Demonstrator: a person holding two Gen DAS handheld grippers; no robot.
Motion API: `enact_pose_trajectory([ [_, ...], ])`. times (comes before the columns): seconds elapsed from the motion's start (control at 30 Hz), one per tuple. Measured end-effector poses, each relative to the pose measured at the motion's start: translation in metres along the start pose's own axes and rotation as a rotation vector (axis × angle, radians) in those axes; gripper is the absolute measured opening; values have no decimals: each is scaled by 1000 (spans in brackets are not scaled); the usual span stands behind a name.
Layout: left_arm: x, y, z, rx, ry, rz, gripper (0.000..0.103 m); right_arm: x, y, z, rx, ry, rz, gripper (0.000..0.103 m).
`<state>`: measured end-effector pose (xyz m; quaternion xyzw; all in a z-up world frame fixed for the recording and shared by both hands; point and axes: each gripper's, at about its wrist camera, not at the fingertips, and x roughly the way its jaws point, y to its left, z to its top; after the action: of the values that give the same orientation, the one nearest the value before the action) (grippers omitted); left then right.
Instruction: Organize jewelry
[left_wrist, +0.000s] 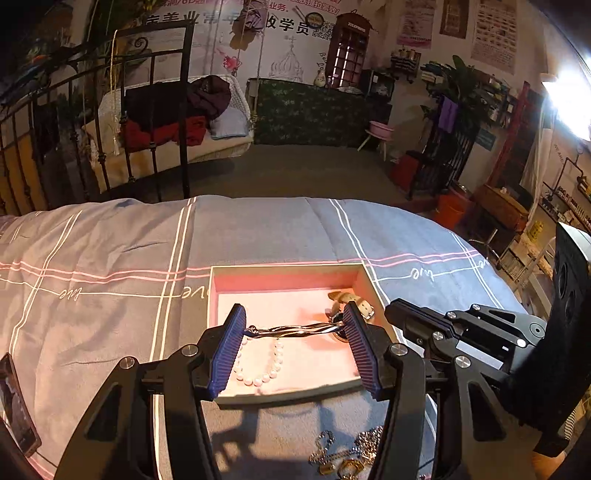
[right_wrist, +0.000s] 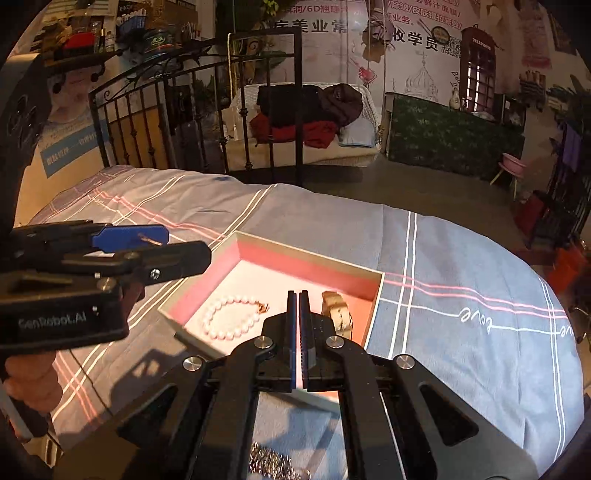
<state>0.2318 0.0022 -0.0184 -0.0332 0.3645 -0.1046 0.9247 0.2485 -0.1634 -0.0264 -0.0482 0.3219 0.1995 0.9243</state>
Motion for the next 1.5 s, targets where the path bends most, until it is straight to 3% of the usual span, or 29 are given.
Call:
enact_pose_trajectory([
  [0.23,31,10,14,-42,60,38,54,37,-10,12,13,59,-24,2],
  [0.67,55,11,12,-64,134,54,54,48,-16,2,-4,120,-15,2],
  [0.7,54,12,10,-68,142,49,59,49,-15,0,-5,140,-7,11],
  [0.73,53,12,9,-74,150,46,76,47,-15,-4,-3,152,-7,43],
  [0.8,43,14,6,-92,121,44,90,38,-12,-10,7,134,-13,98],
  [1.03,-2,9,-37,-46,85,37,90,-17,-5,-61,22,109,11,98],
  [1.27,-9,-10,-122,-26,218,-13,89,-62,20,-143,15,171,-4,98],
  [1.4,-9,-29,-148,50,238,-7,86,-65,25,-170,85,215,33,84],
  [1.47,-5,-39,-152,82,251,-30,86,-64,25,-176,107,210,36,83],
  [1.5,-2,-42,-153,97,256,-29,84,-63,24,-176,115,207,35,75],
])
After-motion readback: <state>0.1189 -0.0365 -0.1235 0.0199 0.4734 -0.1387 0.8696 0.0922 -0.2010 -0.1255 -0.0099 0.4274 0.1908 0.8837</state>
